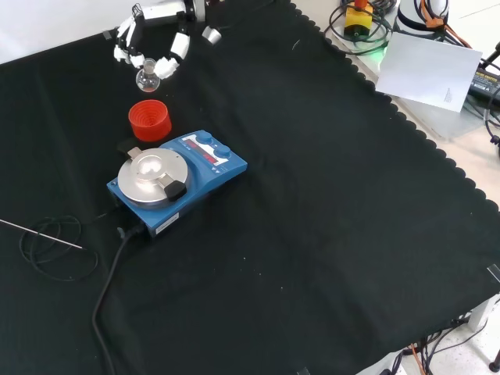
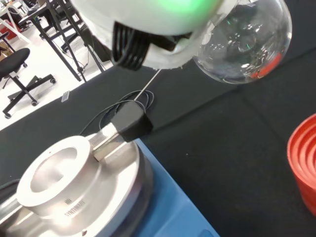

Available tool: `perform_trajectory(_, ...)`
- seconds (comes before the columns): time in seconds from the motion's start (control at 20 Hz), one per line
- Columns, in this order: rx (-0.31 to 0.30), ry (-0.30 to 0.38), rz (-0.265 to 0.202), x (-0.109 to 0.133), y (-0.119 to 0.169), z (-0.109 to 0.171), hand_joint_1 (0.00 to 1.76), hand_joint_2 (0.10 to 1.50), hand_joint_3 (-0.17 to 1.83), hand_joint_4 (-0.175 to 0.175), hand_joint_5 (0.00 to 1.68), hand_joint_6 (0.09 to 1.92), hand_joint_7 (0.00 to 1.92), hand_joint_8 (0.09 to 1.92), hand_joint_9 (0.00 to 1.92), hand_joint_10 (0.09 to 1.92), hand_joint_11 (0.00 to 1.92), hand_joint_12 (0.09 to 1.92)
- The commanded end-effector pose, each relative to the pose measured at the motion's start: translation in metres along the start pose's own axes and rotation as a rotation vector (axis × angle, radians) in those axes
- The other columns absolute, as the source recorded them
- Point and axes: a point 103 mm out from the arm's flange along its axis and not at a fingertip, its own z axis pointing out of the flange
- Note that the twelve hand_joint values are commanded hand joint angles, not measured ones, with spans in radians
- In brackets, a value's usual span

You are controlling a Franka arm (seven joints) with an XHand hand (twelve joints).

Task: Place the round-bottom flask on the heater.

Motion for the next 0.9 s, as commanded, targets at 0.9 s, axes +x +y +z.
perform_trajectory(0.9, 0.112, 0.090, -0.059, 0.078, 0.034, 0.036, 1.18, 0.60, 0.80, -0.094, 1.24, 0.80, 0.61, 0.61, 0.81, 0.55, 0.46, 1.27)
